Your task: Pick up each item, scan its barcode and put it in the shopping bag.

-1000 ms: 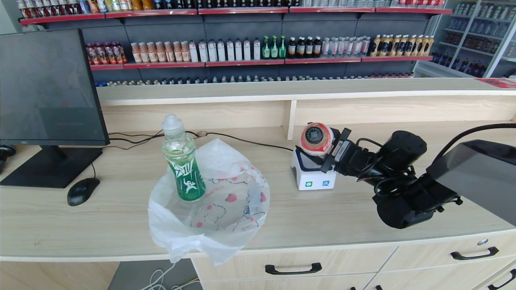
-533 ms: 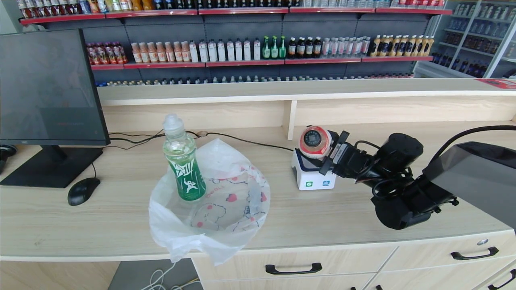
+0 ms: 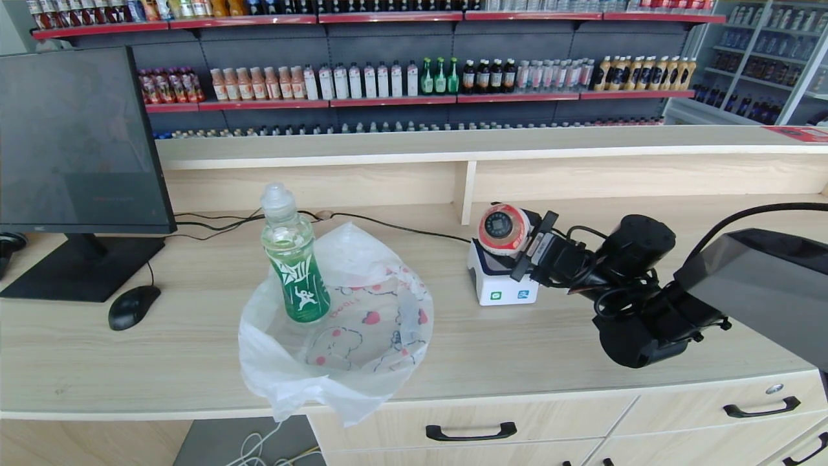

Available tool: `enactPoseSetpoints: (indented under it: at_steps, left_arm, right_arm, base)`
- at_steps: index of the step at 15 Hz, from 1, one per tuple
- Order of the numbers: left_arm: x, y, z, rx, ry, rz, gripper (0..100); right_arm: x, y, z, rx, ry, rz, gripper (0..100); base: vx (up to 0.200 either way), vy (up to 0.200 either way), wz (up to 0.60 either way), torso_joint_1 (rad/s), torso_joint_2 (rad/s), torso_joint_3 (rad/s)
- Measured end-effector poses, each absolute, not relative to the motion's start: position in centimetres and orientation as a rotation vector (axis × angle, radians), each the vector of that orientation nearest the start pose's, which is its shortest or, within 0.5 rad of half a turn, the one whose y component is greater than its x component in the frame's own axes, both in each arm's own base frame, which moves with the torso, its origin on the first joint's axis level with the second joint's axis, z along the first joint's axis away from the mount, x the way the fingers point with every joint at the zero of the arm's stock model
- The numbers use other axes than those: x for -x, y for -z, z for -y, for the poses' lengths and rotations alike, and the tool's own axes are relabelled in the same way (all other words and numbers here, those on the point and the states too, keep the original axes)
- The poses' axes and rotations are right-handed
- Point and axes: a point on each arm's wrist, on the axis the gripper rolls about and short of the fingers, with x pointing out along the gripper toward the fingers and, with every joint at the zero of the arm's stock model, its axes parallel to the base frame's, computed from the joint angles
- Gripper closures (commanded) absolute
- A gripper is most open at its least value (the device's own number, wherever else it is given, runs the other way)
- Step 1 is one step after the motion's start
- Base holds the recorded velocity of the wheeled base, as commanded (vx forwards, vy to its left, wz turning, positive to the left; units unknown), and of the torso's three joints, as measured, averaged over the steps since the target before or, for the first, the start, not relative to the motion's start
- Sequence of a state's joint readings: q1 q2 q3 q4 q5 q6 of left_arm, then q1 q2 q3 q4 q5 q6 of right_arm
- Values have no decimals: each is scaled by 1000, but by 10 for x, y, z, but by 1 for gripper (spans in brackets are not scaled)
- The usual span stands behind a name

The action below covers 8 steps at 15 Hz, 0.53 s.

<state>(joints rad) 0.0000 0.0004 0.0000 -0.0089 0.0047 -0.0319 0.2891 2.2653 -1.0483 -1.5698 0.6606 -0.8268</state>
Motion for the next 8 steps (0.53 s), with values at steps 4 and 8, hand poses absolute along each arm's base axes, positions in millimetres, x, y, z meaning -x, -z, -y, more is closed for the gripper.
enactPoseSetpoints:
  at_steps: [4,8]
  left_arm:
    - [23,-76,0,32,-5,9,0]
    - [23,-76,0,33,-5,8,0]
  right_arm:
    - [-394,-127,-131,805,-739,720,100]
    - [-394,-131,-131,795,-735,727,100]
  base:
    - [0,0,0,0,0,0]
    - [0,0,0,0,0,0]
